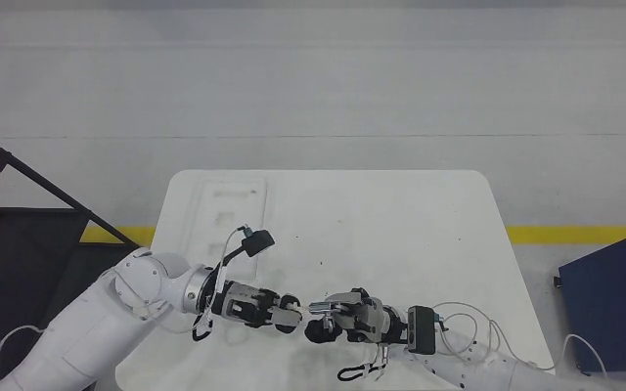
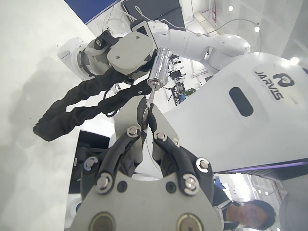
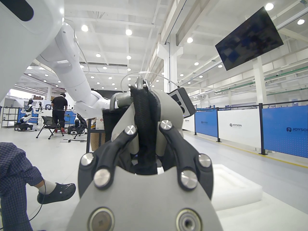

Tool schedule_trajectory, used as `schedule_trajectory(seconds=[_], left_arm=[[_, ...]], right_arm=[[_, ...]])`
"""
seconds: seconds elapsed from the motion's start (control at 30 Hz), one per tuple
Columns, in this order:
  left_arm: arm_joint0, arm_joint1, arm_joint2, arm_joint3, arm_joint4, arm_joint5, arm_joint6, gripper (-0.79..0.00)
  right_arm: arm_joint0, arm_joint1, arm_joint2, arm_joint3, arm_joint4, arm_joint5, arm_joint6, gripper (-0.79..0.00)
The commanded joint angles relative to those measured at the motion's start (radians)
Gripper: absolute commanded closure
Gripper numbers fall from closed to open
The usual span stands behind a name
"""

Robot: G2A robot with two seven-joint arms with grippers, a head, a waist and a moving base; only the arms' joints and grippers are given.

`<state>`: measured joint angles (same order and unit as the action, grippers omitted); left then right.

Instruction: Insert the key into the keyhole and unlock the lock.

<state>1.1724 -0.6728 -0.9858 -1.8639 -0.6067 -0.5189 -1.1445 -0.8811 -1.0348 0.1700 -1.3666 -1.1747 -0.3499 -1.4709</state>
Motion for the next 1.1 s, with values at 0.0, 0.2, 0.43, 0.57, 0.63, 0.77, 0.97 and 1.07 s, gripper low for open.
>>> schedule_trajectory(seconds=[0.0, 0.2, 0.43, 0.57, 0.63, 0.77, 0.97, 1.07], left_arm=[[0.013, 0.000, -0.017, -0.013, 0.038, -0.042, 0.019, 0.000], [0.054, 0.002, -0.070, -0.056, 0.176, -0.179, 0.082, 0.000], [0.114, -0.001, -0.122, -0.081, 0.364, -0.313, 0.200, 0.000], [0.152, -0.002, -0.144, -0.089, 0.420, -0.346, 0.264, 0.000], [0.167, -0.002, -0.148, -0.096, 0.421, -0.351, 0.274, 0.000], [0.177, -0.003, -0.159, -0.104, 0.438, -0.370, 0.289, -0.785], [0.198, -0.004, -0.164, -0.107, 0.453, -0.367, 0.309, -0.785], [0.212, -0.003, -0.171, -0.101, 0.452, -0.365, 0.311, -0.785]], right_arm=[[0.000, 0.000, 0.000, 0.000, 0.000, 0.000, 0.000, 0.000], [0.000, 0.000, 0.000, 0.000, 0.000, 0.000, 0.000, 0.000], [0.000, 0.000, 0.000, 0.000, 0.000, 0.000, 0.000, 0.000], [0.000, 0.000, 0.000, 0.000, 0.000, 0.000, 0.000, 0.000], [0.000, 0.000, 0.000, 0.000, 0.000, 0.000, 0.000, 0.000], [0.000, 0.000, 0.000, 0.000, 0.000, 0.000, 0.000, 0.000], [0.000, 0.000, 0.000, 0.000, 0.000, 0.000, 0.000, 0.000], [0.000, 0.000, 0.000, 0.000, 0.000, 0.000, 0.000, 0.000]])
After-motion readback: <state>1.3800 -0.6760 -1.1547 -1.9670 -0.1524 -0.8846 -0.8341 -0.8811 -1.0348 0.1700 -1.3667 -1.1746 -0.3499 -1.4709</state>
